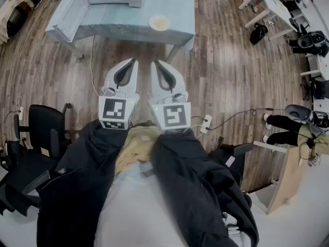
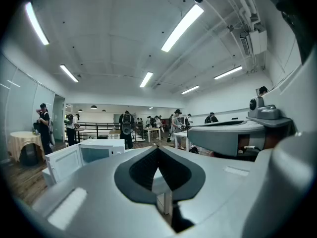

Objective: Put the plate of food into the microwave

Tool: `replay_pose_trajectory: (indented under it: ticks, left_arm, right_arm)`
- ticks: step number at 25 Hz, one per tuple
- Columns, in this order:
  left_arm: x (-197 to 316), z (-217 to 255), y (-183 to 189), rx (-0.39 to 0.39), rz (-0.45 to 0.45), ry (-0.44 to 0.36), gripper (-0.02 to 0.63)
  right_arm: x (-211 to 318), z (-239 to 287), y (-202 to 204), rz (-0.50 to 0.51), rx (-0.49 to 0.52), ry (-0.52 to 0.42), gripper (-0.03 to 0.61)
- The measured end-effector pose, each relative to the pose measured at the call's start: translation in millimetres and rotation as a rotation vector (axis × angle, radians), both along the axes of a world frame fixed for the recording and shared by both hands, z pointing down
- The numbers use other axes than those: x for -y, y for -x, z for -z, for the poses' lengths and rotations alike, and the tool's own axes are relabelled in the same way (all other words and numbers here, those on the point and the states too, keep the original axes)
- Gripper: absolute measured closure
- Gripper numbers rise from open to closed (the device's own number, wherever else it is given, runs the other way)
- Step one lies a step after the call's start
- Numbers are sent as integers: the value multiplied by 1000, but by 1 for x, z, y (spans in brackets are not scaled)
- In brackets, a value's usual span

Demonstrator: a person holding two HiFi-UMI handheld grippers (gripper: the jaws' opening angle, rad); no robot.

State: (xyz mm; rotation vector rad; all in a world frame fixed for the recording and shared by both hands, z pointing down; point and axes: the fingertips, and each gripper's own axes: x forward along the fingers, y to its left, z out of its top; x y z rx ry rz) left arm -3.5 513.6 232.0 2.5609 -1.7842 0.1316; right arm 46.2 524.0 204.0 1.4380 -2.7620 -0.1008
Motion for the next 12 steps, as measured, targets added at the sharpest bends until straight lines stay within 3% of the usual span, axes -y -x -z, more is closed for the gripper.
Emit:
replay_pose_trajectory:
  ticks: [12]
  left_arm:
    - [-7,-5,-17,-13,12,27,618]
  right_arm:
    - [-6,-15,-14,16,3,32,584]
